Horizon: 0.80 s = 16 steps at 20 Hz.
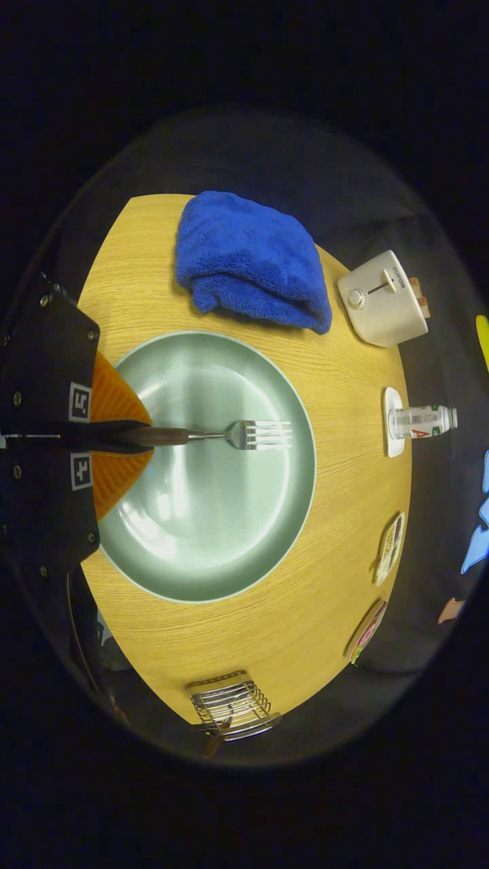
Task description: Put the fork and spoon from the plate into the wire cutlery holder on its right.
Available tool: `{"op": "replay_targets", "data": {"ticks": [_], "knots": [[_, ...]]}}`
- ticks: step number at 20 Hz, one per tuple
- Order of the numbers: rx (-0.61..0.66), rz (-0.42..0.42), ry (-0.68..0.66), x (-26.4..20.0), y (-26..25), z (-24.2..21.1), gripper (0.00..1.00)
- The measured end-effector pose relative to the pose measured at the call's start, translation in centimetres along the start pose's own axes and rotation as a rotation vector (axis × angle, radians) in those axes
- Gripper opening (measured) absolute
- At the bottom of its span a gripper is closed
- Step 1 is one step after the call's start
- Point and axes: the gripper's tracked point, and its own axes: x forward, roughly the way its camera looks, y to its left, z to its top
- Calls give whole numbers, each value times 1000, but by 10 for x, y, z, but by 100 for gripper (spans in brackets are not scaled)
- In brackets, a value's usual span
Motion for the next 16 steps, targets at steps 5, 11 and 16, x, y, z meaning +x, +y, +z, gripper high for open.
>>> {"op": "replay_targets", "data": {"ticks": [5,11,16], "knots": [[1,-45,-64,-18,-13,13,2],[25,-65,-142,-49,-19,34,2],[70,-122,-211,-83,-45,57,2]]}}
